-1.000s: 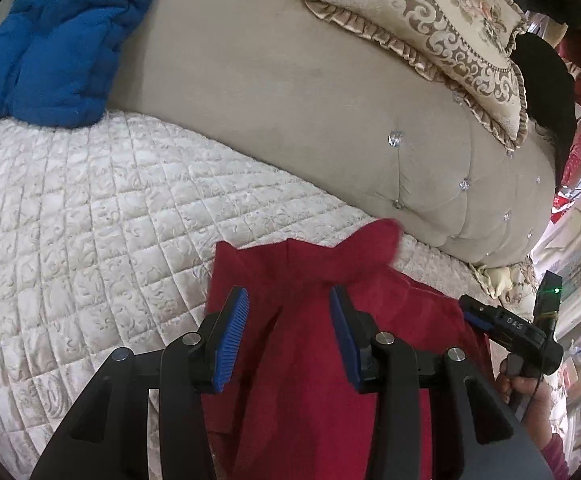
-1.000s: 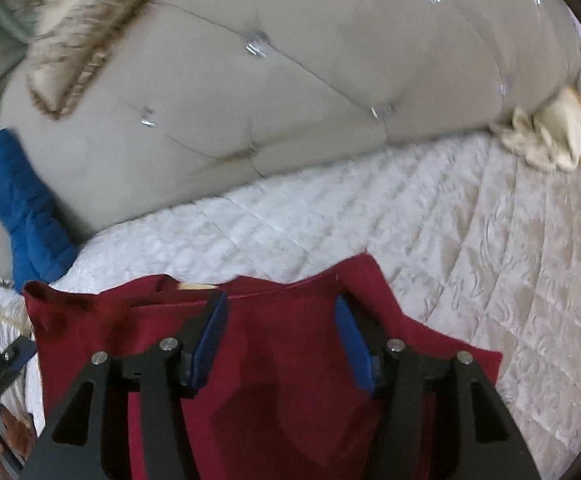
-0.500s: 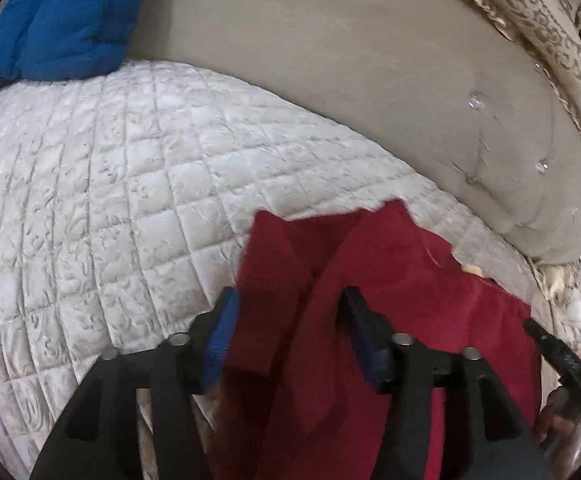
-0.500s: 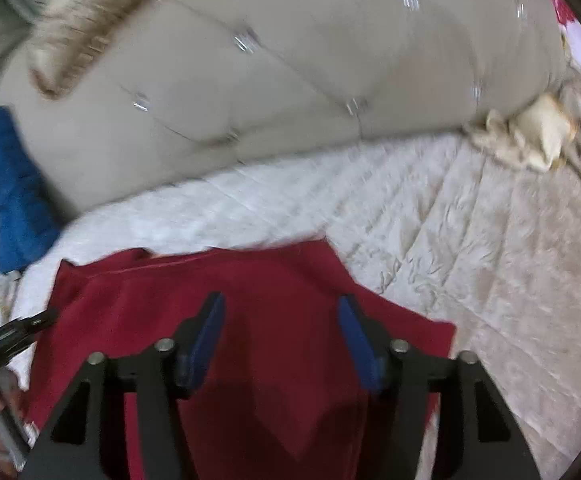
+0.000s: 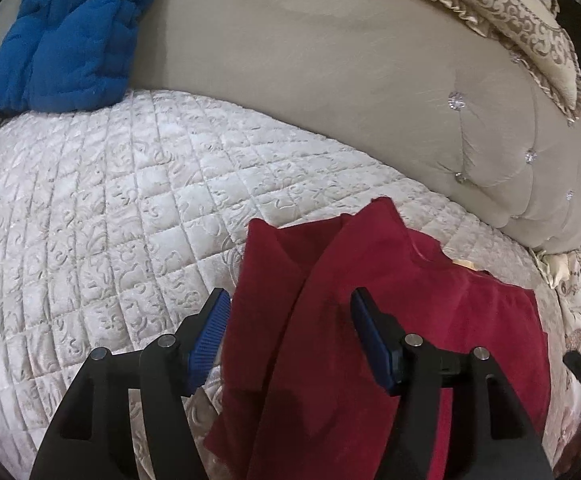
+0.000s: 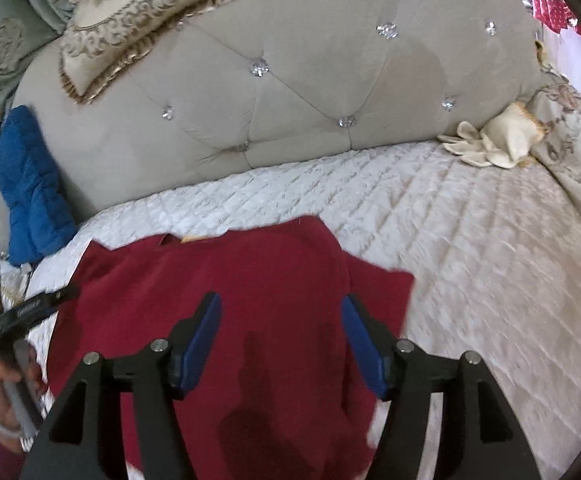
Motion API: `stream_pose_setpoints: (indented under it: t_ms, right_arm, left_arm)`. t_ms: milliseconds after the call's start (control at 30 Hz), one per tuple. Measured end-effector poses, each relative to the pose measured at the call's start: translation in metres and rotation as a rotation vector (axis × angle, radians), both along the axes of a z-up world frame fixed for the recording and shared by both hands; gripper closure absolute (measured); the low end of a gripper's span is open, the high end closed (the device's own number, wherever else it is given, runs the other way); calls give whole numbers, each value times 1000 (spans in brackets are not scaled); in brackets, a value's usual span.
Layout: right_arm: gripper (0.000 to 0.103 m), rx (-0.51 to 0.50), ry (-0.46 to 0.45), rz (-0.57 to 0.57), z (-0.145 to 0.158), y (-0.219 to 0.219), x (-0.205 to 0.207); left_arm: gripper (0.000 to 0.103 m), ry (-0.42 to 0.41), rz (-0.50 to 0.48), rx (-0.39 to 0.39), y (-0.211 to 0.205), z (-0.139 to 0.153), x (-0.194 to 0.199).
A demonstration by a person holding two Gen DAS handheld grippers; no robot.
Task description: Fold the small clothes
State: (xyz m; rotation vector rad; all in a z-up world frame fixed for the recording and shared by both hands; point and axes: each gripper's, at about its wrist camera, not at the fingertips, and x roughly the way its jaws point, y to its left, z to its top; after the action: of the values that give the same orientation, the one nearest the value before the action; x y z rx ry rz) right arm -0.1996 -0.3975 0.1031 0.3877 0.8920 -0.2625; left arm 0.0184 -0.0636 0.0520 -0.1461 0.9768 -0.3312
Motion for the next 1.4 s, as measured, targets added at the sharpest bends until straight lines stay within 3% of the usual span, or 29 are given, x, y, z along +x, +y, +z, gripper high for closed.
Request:
stream_pose_setpoints:
  t_ms: [200,400,567,700,800,833,867,900,933,967,1033,1133,1233,1300,1333,1367,1400]
  right_arm:
    - [33,4,45,20,-6,16,-32]
    - [31,-49,173,11,-48,19,-34]
    - [29,-4,131,-9,-22,17,-51]
    - [22,12,118,3,-11,19,-69]
    - [19,62,127,13,-25,20,-74]
    - [25,86,149,23,-35,21,-74]
    - [54,93,167,36,-40,24,-73]
    - [68,63,193,51,-45,28,-73]
    - [74,49,179,59,-41,29,-75]
    - [86,46,166,72,-35,30,-77]
    - [94,13,150,85,-23,33,-81]
    - [94,-14,199,87,-32,34,-78]
    - [90,-32,199,79,-27,41,-76]
    - [73,-49,163,27,-9,45,-80]
    - [56,-54,136,2,2,48,-81]
    - [45,-48,114,3,8,50,-79]
    - [44,-44,96,16,14,55,-73]
  left_arm:
    - [61,-23,-16,4,-1,10,-13]
    - [61,15,-31,1,5,12,-28]
    - [61,43,-52,94,24,17,-51]
    - [61,61,-52,17,48,25,-69]
    - [61,88,-56,-11,55,17,-79]
    - [61,109,-62,-2,53,12,-80]
    - [62,133,-76,17,49,5,-82]
    - [63,144,-86,30,47,2,-84]
    - [64,153,-98,44,46,-1,-88]
    - [64,149,-108,56,45,-3,-93]
    - [64,132,-111,59,50,-5,-101]
    - [64,184,-109,73,55,-20,-101]
    - [64,199,-95,27,61,-20,-98]
    - [64,162,-91,28,63,-12,-98]
    - [64,143,-80,28,63,-9,-98]
    - [64,128,-69,21,64,-6,-100]
    - [64,114,-60,11,65,-3,-99]
